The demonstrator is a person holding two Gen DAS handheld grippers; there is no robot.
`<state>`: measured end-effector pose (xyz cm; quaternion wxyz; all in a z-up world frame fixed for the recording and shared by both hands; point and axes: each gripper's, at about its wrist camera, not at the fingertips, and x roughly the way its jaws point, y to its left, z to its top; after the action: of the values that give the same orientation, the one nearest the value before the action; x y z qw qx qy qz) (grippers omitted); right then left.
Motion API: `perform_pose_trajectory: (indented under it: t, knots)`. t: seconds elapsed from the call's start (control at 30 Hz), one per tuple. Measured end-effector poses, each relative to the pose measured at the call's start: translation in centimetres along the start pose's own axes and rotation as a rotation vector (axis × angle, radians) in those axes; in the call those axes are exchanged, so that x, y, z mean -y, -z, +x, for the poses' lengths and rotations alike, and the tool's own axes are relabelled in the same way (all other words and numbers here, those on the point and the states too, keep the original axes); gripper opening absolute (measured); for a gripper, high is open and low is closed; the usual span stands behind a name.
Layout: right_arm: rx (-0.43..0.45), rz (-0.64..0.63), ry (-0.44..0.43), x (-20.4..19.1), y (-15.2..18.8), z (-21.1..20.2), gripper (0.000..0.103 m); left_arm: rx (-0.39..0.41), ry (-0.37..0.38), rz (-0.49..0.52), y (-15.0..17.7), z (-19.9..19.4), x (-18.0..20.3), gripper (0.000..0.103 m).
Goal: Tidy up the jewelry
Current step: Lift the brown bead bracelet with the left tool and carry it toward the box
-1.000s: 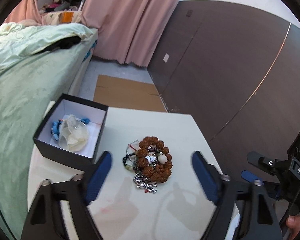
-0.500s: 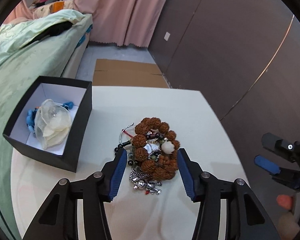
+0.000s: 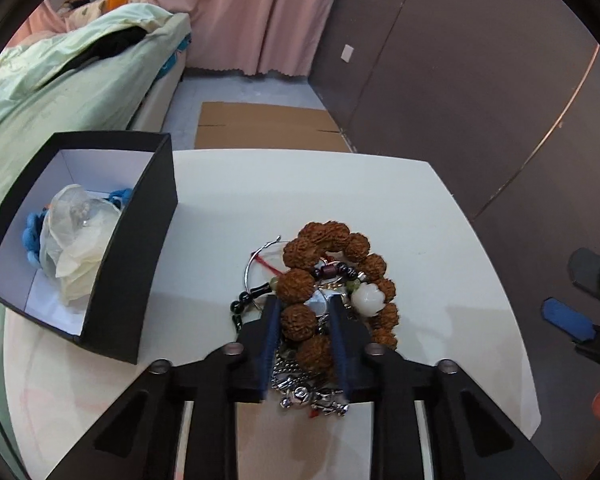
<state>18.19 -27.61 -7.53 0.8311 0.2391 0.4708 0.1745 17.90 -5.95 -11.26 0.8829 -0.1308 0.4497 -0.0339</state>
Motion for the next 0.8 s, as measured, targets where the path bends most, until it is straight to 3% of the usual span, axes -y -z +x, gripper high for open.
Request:
perform_pose_trajectory:
  t: [0.07, 0.17, 0.63, 0.8]
  knots:
    - [-0.003, -0.006, 0.006, -0.2, 0.1, 0.3, 0.082, 0.017, -0.008, 0.014, -0.1, -0.4, 0.3, 0.019]
    - [-0.013, -0.013, 0.005, -0.4, 0.1, 0.6, 0.071, 0.05, 0.041, 0.008, -0.3, -1.7, 0.2, 0.019]
    - [-0.012, -0.02, 0.005, -0.7, 0.4, 0.9, 0.07, 0.196, 0.168, 0.042, -0.7, -7.5, 1.1, 0.018]
    - [-0.034, -0.03, -0.001, -1.2, 0.8, 1.9, 0.064, 0.243, 0.193, 0.026, -0.8, -10.0, -0.1, 0.018]
